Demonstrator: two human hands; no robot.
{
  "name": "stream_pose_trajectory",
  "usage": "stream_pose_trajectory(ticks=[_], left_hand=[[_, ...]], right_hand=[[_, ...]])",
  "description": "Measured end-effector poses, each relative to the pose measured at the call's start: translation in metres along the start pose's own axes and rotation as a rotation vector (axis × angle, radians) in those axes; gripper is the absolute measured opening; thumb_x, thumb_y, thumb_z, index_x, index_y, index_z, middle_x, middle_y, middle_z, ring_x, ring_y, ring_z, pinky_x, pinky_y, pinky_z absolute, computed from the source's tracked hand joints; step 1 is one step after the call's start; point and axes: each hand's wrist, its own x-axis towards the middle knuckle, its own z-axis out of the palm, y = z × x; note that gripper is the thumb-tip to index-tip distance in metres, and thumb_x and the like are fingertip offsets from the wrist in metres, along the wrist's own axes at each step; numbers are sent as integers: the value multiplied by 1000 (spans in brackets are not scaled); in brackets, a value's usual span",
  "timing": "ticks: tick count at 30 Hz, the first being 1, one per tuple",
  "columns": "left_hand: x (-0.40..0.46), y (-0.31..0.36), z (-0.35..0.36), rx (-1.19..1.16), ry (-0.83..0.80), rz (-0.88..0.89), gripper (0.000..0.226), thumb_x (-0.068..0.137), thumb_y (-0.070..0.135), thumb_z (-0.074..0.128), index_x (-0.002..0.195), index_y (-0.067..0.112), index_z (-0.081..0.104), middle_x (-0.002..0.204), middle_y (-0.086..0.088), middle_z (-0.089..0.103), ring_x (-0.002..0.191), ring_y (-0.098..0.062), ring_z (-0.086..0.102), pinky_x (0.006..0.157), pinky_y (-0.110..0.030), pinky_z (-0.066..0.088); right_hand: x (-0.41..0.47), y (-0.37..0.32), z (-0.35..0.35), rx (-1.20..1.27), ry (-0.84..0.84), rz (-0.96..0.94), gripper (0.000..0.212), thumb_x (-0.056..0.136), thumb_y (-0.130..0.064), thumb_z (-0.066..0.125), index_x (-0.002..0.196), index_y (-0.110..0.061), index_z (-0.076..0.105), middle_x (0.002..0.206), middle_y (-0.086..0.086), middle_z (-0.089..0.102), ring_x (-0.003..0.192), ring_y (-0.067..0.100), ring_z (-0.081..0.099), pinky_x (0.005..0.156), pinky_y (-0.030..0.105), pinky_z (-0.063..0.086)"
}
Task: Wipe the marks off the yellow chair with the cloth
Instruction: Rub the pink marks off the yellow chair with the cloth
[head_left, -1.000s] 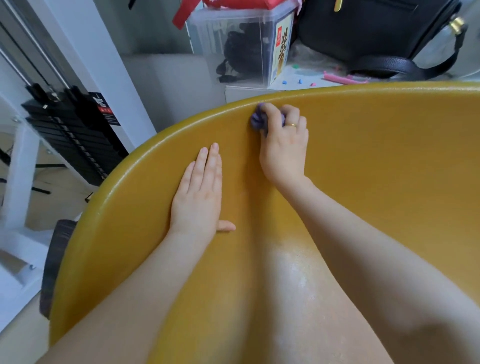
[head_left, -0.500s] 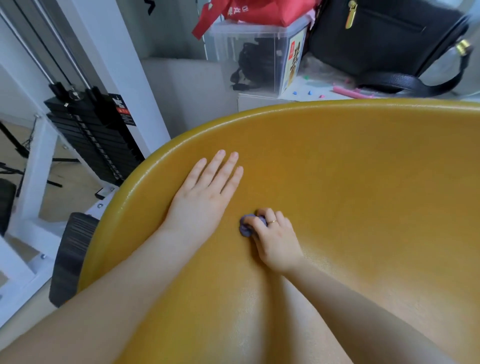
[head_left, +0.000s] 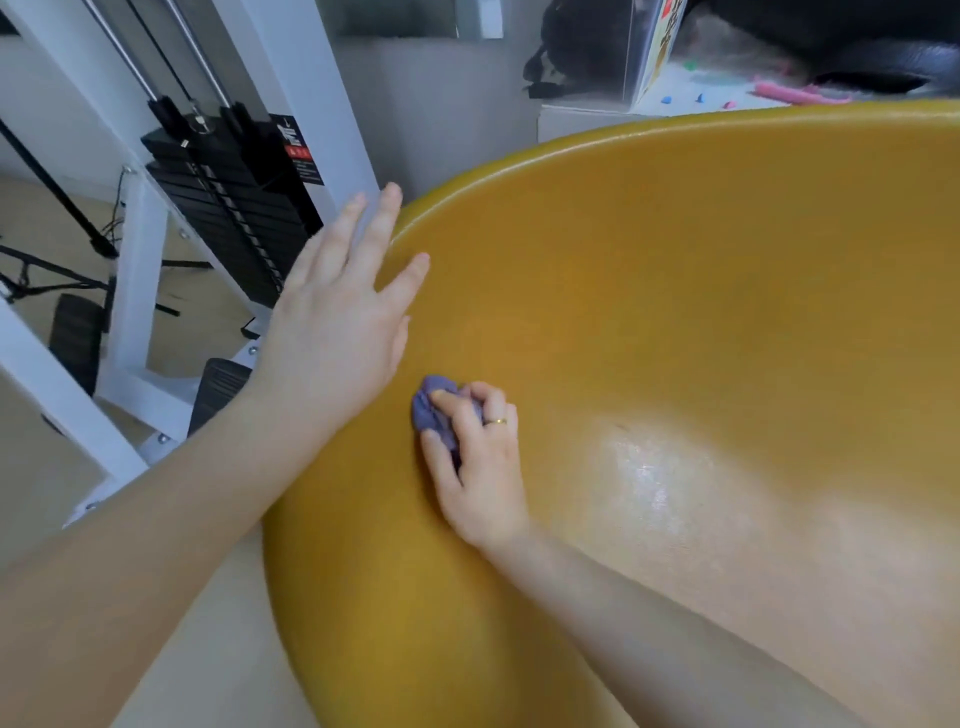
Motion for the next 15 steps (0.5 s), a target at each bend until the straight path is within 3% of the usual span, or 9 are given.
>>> stream_pose_trajectory(ticks=[1, 3, 7, 11, 13, 15], left_hand=[[-1, 1, 1, -32, -20, -59, 51, 82, 9, 65, 131, 8, 50, 146, -26, 31, 123, -46, 42, 84, -52, 48], [-2, 0, 3, -75, -42, -129, 58, 88, 12, 59, 141, 12, 37, 146, -24, 32, 106, -46, 51, 66, -46, 51], [-4, -1, 3, -198, -56, -202, 58, 93, 13, 47, 147, 16, 24, 151, -12, 28, 107, -41, 49, 83, -48, 47], [-5, 1, 0, -271, -66, -249, 63, 95, 6, 35, 149, 24, 9, 157, 0, 12, 117, -31, 40, 96, -39, 38], [-4, 0, -2, -341, -85, -260, 60, 96, 6, 32, 149, 26, 11, 157, 2, 13, 118, -30, 38, 99, -37, 34], [-1, -5, -4, -477, -57, -290, 56, 97, 5, 31, 147, 27, 22, 154, 3, 22, 121, -31, 38, 104, -37, 31]], right_hand=[[-17, -5, 2, 5, -53, -58, 25, 88, -29, 40, 113, -28, 44, 115, 2, 37, 97, 24, 40, 89, 31, 35], [-30, -7, 4, 13, -92, -110, 25, 89, -25, 38, 112, -30, 44, 113, -2, 34, 96, 23, 41, 89, 34, 38], [7, 2, -2, 48, -51, -40, 22, 88, -22, 40, 106, -30, 50, 105, 8, 49, 88, 24, 44, 83, 27, 38], [88, 24, -20, -18, 210, 126, 22, 84, -9, 49, 100, -15, 64, 103, 15, 57, 91, 32, 50, 83, 1, 22], [120, 28, -29, -37, 329, 213, 22, 83, -6, 49, 99, -13, 63, 107, 15, 59, 96, 32, 50, 81, 1, 21], [134, 20, -31, 18, 421, 325, 22, 86, -3, 49, 103, -12, 60, 113, 13, 57, 101, 27, 48, 78, 11, 23]])
